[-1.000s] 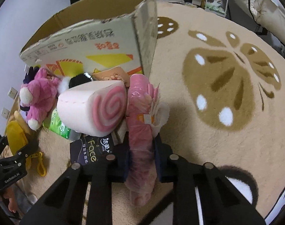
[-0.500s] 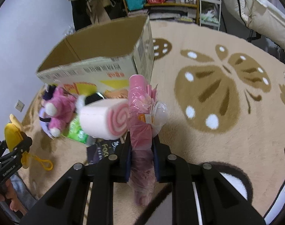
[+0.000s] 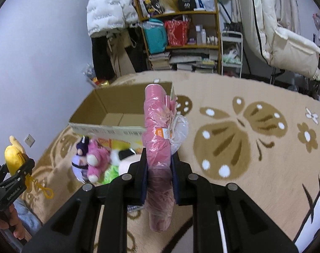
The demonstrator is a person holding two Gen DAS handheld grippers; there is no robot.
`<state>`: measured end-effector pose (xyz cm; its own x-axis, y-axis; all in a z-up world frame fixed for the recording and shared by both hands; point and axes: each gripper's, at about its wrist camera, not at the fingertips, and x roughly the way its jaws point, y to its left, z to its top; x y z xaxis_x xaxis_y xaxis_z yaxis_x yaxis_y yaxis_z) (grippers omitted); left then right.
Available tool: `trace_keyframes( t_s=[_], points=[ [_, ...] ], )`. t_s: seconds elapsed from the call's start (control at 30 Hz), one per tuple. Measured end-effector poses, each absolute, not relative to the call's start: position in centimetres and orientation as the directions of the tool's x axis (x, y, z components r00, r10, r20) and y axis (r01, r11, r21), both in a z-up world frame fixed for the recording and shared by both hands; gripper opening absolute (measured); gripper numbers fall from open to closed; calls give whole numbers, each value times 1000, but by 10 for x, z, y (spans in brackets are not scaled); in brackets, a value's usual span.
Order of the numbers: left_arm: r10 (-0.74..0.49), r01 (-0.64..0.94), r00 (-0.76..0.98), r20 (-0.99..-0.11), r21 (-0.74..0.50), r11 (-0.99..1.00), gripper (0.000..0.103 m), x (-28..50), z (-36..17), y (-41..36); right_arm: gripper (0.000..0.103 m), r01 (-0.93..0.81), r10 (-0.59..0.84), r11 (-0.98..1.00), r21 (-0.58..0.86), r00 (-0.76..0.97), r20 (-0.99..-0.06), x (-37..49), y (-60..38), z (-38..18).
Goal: Organize soft objects
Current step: 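Lift the yellow plush with the left tool while the right tool carries the pink bag over the box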
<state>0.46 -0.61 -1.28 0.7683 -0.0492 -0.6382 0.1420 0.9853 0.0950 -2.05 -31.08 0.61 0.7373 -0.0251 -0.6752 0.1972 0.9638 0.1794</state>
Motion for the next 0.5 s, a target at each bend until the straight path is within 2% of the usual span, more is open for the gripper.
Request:
trace_keyframes(
  t_s=[0.23,0.5],
  points=[
    [-58,188,825,-562,176,966,70,2,8,-18,19,179,-46,972,150,778,-626,-12,-302,29],
    [-101,231,847,-521,189,954,70,22,25,-42,19,145,-49,984,107,790,-611,13,-294,40]
  ],
)
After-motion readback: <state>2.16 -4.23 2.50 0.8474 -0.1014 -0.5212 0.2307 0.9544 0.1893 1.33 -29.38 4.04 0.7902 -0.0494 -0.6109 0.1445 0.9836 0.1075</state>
